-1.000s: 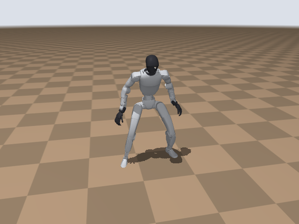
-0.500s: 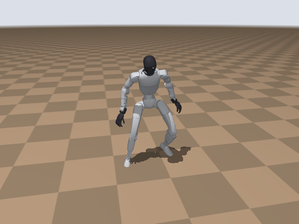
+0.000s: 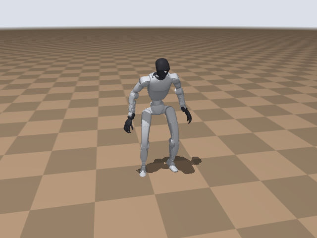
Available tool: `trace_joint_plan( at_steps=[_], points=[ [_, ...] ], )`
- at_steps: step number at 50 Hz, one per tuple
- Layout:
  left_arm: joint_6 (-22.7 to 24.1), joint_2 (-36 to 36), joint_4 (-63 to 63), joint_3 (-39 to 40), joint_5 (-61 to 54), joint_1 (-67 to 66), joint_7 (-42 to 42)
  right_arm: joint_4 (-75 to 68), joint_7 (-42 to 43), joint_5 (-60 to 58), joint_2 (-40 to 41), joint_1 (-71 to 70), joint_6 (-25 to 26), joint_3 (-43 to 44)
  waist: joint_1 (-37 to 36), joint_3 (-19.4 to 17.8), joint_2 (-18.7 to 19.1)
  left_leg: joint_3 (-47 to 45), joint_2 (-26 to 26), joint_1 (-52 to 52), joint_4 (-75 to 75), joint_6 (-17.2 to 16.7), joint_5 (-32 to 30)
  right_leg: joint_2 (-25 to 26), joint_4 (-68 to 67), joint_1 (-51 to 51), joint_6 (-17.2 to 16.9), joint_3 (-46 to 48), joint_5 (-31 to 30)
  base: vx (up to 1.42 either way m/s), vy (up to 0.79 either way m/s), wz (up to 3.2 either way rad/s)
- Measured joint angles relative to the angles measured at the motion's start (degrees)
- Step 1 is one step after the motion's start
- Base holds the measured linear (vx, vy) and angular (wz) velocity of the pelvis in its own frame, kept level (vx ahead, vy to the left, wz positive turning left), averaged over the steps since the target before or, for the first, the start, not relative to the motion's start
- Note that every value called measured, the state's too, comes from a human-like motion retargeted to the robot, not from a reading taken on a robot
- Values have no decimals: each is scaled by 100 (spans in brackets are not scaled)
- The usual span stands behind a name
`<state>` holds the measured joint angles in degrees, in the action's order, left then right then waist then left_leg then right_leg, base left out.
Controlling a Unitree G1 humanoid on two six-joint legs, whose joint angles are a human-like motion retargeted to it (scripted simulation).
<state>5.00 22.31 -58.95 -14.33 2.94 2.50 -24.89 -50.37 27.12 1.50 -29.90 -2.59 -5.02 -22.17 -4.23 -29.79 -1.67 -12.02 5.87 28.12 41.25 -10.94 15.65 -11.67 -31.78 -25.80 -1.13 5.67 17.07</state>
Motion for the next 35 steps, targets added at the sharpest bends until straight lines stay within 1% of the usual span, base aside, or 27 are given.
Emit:
trace_joint_plan(
  at_steps=[2,3,5,6,7,9,10,12,15,17,18,20,21,23,25,27,28,30,32,33,35],
  points=[
    [25,-103,-158,39,46,-229,200,40,33,35,-44,-396,6,-163,30,0,-33,-130,219,249,801,-131,54,-224,-289,-140,-17,-172,-149,0,35,-17],
    [48,-151,-243,60,85,-330,249,68,76,23,-61,-596,3,-243,60,0,-55,-317,470,351,1250,-85,140,-311,-401,-209,-147,-242,-240,0,36,-23],
    [93,-207,-431,69,258,-476,294,106,172,-38,-79,-994,-21,-419,34,0,-126,-771,1146,409,2036,184,426,-401,-383,-252,-242,-377,-286,-2,36,-52],
    [128,-210,-519,29,380,-514,286,111,222,-98,-77,-1152,-42,-492,-9,0,-151,-855,1421,373,2239,339,583,-404,-304,-251,-212,-457,-310,-4,38,-73],
    [167,-209,-602,-18,506,-542,270,113,274,-160,-72,-1288,-64,-551,-48,0,-166,-879,1652,337,2377,475,734,-400,-225,-250,-190,-533,-356,-6,40,-72],
    [236,-182,-713,-139,761,-543,209,148,365,-288,-69,-1388,-108,-565,-85,0,-138,-659,1858,264,2245,645,988,-387,-68,-242,-212,-634,-548,-8,44,-42],
    [251,-164,-732,-198,881,-526,187,209,388,-343,-92,-1356,-129,-529,-79,0,-112,-517,1884,222,2039,700,1096,-404,14,-232,-257,-652,-651,-8,47,-6],
    [296,-115,-759,-238,885,-412,164,214,341,-328,-51,-1251,-145,-376,-3,0,-56,-385,1801,-82,1081,705,1033,-473,278,-123,-302,-622,-827,-8,51,10],
    [320,-49,-776,-275,599,-106,315,287,57,-140,-25,-858,-111,-131,56,0,79,-194,1498,-581,-436,586,346,-601,586,-8,-249,-487,-910,-8,55,18],
    [258,33,-780,-419,371,169,484,248,-140,98,27,-586,-54,-89,163,0,135,-188,1390,-483,-451,458,222,-706,397,-46,-53,-377,-437,-9,53,58],
    [218,90,-773,-541,270,335,557,197,-229,201,53,-477,-25,-101,247,0,177,-160,1326,-378,-410,341,201,-705,214,-91,57,-365,-120,-10,49,96],
    [162,203,-716,-832,107,701,620,39,-370,299,94,-340,23,-146,477,0,292,-31,1072,-248,-597,226,93,-600,-277,-242,174,-407,281,-10,46,120],
    [152,239,-620,-940,72,826,575,-37,-399,256,109,-318,27,-187,578,0,335,10,901,-259,-796,320,16,-495,-555,-344,172,-428,314,-7,44,103],
    [145,295,-406,-1044,-37,997,422,-151,-373,168,145,-327,29,-307,642,0,377,-26,663,-349,-1163,504,-134,-181,-945,-505,121,-408,240,-3,38,38],
    [298,262,-193,-871,-135,933,210,-158,-356,-111,159,-254,4,-242,597,0,356,-180,481,-557,-1298,515,-149,118,-901,-372,-116,-275,49,3,32,-15],
    [344,207,10,-617,-196,750,126,-4,-329,-255,140,-225,1,-198,540,0,211,-304,254,-544,-1039,296,-58,215,-192,-39,-365,-211,-169,4,30,-19],
    [321,184,95,-490,-205,631,137,96,-319,-269,111,-236,7,-197,508,0,128,-313,165,-420,-695,143,4,129,128,120,-331,-157,-161,3,31,-19],
    [247,143,196,-295,-224,369,245,293,-320,-198,-5,-344,17,-283,489,0,75,-231,214,23,376,-120,104,-115,28,103,24,-129,-20,2,34,-16],
    [262,106,192,-195,-222,83,305,439,-276,-143,-148,-556,-2,-418,516,0,64,-344,625,493,1690,-118,313,-268,-585,-234,-27,-365,-85,2,38,-24],
    [268,85,152,-165,-164,-49,285,476,-208,-133,-200,-676,-23,-474,501,0,15,-495,902,640,2277,-27,454,-340,-742,-336,-82,-494,-75,1,39,-54],
    [295,53,23,-103,-28,-258,247,483,-49,-84,-276,-944,-80,-564,384,0,-72,-659,1475,827,3203,173,751,-402,-815,-458,-17,-740,19,-2,41,-85]
  ],
)
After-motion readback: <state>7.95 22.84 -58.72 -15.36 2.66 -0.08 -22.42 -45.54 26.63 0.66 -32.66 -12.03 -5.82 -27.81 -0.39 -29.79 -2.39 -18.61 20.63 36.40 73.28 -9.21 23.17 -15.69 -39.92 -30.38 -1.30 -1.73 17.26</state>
